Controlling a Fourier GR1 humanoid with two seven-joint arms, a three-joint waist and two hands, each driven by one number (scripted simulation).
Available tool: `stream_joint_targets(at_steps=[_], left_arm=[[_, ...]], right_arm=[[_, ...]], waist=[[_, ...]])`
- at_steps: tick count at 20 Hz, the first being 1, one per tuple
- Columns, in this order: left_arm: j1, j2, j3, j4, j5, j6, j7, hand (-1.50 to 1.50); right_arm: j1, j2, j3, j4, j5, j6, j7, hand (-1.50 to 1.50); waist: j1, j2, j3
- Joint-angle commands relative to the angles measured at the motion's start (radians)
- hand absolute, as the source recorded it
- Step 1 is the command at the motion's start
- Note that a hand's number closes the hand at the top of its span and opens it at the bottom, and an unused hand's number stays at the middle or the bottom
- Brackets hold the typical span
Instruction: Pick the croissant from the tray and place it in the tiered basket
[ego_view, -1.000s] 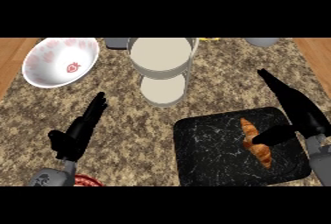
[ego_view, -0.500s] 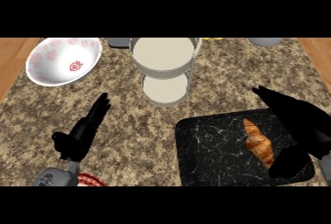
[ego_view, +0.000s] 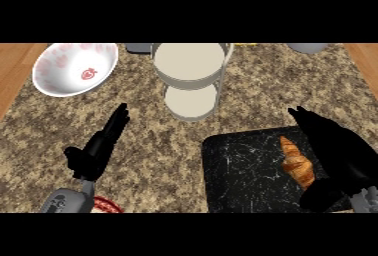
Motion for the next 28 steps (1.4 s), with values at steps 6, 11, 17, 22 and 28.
stream_joint_targets(at_steps=[6, 11, 17, 22, 28], left_arm=[[0.002, -0.024, 0.010, 0.015, -0.028, -0.021, -0.010, 0.00], [0.003, -0.058, 0.027, 0.042, -0.058, -0.034, -0.024, 0.00], [0.003, -0.022, 0.081, 0.018, -0.032, -0.087, 0.027, 0.00], [0.039, -0.043, 0.090, 0.016, -0.088, -0.095, -0.041, 0.00], [-0.033, -0.088, 0.124, 0.033, -0.113, -0.101, 0.030, 0.00]], right_arm=[[0.086, 0.083, 0.015, 0.148, 0.133, -0.011, 0.034, -1.50], [0.104, 0.142, -0.020, 0.256, 0.226, -0.028, -0.124, -1.50], [0.197, 0.134, -0.081, 0.222, 0.268, -0.016, -0.107, -1.50], [0.206, 0.192, -0.103, 0.327, 0.338, -0.032, -0.212, -1.50], [0.210, 0.249, -0.152, 0.381, 0.399, -0.004, -0.272, -1.50]], waist=[[0.003, 0.002, 0.001], [0.004, 0.002, 0.001], [0.000, 0.002, 0.001], [0.003, 0.002, 0.001], [0.001, 0.002, 0.001]])
